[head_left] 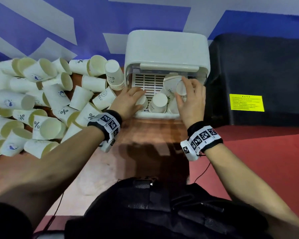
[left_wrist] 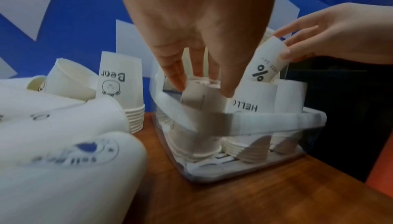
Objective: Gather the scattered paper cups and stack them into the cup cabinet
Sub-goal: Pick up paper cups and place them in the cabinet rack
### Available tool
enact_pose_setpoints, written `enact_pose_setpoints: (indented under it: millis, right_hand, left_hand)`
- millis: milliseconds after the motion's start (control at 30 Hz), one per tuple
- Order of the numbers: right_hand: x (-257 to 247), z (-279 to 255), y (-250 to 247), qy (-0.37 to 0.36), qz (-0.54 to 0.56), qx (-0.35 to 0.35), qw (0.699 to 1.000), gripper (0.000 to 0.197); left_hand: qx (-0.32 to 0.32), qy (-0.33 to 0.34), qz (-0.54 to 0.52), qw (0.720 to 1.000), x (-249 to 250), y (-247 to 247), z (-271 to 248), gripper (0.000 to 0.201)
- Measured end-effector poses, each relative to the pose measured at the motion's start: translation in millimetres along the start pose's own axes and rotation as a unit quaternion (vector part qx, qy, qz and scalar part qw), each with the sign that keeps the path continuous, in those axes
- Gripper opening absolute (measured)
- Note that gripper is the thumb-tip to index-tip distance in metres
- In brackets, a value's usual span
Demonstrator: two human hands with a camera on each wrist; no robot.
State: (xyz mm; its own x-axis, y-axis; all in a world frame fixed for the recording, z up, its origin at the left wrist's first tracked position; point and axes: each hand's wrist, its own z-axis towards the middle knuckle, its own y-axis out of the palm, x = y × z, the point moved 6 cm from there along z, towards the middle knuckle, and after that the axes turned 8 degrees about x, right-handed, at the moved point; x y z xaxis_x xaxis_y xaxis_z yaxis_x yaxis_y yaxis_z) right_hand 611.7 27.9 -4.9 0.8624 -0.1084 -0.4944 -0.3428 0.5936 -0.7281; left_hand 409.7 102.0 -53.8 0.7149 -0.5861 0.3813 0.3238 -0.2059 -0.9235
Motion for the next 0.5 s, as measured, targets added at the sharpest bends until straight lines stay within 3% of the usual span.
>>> enact_pose_setpoints:
  millis: [167,333,500]
  right_hand:
    - [1,7,19,-0.007,-0.038,-0.025,0.999,0.043]
    - [5,8,34,0.007,-0.048,-0.065,0.997,0.047]
    - [7,12,42,0.003,-0.065,-0.071,0.995,0.035]
  left_hand:
    - [0.032,-0.004,-0.029,0.999,-8,6,-3,0.051]
    - [0.015,-0.034,-0.020,0.999,-14,10,5,0.049]
    - [0.007,-0.028,0.001,1.000,-13,11,7,0.051]
